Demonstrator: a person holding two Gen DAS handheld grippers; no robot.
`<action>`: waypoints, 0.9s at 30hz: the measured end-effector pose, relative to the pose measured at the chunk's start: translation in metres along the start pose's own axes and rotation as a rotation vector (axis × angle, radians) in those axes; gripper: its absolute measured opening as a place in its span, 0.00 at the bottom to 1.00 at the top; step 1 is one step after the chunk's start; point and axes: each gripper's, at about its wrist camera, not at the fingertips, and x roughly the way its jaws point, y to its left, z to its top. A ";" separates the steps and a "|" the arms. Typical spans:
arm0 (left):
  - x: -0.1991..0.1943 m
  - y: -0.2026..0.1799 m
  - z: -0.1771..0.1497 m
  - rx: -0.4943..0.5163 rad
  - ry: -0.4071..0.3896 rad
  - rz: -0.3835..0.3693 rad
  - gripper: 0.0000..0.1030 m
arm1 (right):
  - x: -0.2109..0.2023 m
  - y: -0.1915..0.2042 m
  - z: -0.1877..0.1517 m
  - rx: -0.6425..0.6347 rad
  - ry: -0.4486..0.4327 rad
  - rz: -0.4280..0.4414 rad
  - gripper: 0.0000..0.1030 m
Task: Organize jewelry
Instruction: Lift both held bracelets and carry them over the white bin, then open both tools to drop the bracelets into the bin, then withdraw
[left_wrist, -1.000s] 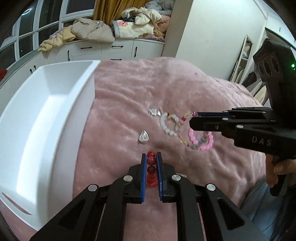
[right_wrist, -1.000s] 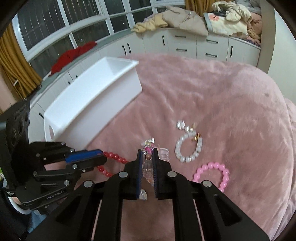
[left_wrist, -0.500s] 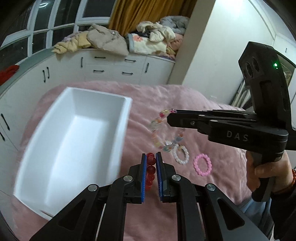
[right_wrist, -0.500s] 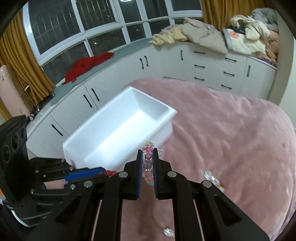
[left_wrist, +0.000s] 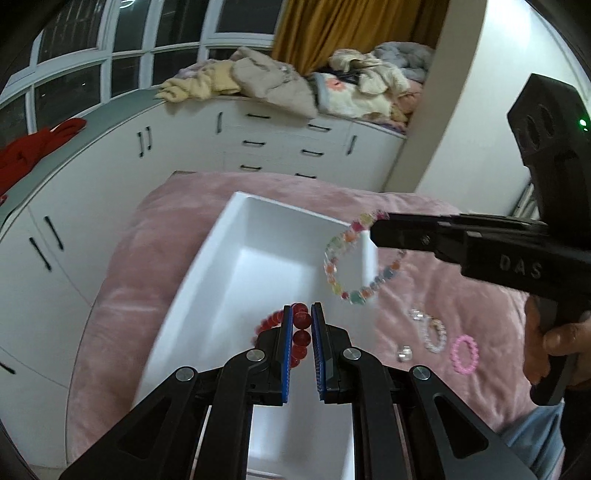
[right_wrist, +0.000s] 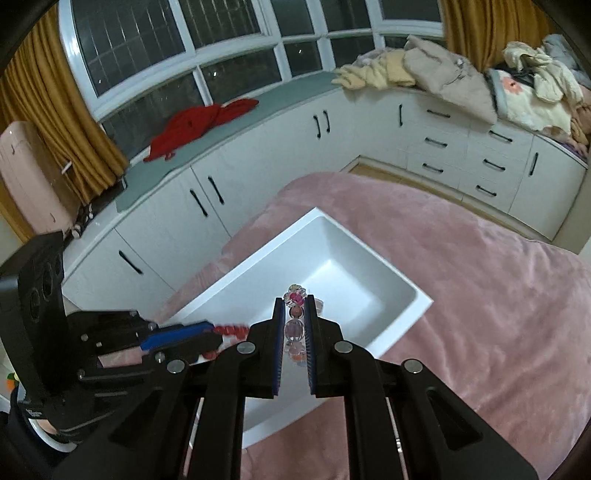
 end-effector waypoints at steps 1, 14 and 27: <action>0.003 0.006 0.000 -0.006 0.007 0.008 0.15 | 0.010 0.002 0.000 -0.004 0.020 0.000 0.11; 0.052 0.042 -0.005 -0.042 0.099 0.079 0.15 | 0.104 0.019 -0.011 -0.048 0.181 0.039 0.11; 0.072 0.049 -0.026 -0.065 0.165 0.190 0.15 | 0.148 0.028 -0.016 -0.126 0.254 0.015 0.11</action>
